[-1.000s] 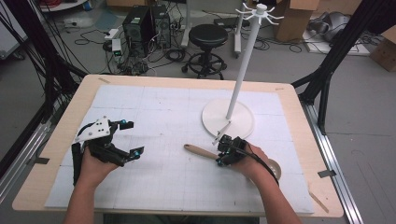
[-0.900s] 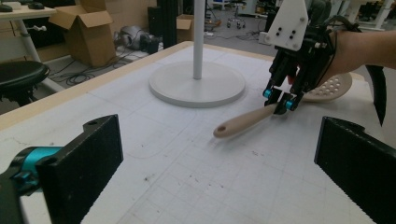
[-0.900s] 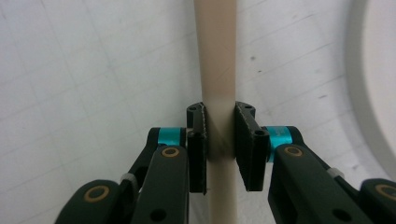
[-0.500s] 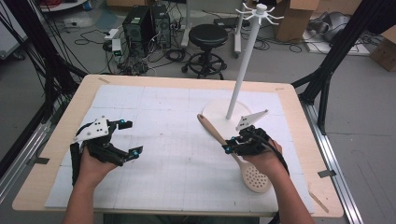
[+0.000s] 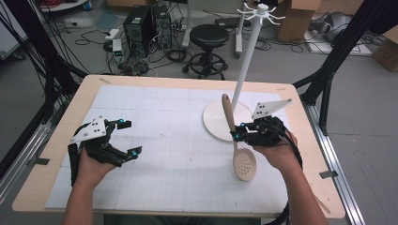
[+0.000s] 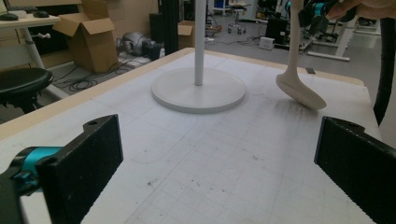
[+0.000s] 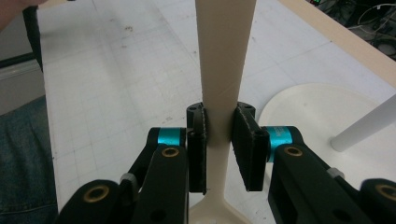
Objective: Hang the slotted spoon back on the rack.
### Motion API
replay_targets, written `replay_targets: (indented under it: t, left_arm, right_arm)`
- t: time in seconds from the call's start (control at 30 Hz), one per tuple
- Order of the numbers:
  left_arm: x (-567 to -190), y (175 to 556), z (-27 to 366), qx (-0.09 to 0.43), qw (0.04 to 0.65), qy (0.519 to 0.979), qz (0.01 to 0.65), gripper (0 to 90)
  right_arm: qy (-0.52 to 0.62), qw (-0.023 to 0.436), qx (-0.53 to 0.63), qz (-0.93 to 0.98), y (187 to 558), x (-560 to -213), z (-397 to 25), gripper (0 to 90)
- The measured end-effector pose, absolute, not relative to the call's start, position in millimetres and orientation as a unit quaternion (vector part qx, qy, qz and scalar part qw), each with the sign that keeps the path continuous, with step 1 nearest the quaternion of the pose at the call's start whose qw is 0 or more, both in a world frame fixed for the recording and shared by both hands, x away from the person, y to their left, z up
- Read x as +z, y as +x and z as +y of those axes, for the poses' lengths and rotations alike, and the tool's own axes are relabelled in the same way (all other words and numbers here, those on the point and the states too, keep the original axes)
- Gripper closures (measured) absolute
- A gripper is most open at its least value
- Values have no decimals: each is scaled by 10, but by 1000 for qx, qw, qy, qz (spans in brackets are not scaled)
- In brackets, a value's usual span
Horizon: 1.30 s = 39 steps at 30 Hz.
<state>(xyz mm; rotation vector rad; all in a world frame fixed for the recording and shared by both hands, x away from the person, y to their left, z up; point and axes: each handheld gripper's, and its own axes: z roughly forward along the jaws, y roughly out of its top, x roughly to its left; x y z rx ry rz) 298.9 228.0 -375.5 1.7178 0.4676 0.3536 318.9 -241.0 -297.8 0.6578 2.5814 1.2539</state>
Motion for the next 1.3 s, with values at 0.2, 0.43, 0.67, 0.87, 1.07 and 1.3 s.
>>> replay_targets:
  t: [0.2,0.43,0.67,0.87,1.07,1.3]
  left_arm:
    - [-3751,2986,2306,154,618,743,206,16]
    - [-3749,2985,2309,154,619,742,205,16]
    - [-3751,2988,2306,154,618,743,206,16]
    - [-3752,2987,2303,153,618,743,205,16]
    - [-3757,2994,2304,153,616,746,204,17]
    - [-3758,2991,2306,152,618,744,206,16]
  right_arm:
    - [225,108,442,862,3222,-2839,-2505,762]
    - [236,118,449,854,3293,-2580,-2658,762]
    - [241,136,458,845,3366,-2314,-2813,762]
    - [255,144,467,834,3430,-2173,-2943,762]
    - [262,158,463,832,3528,-2016,-3011,762]
    - [282,179,456,825,3668,-1859,-3094,762]
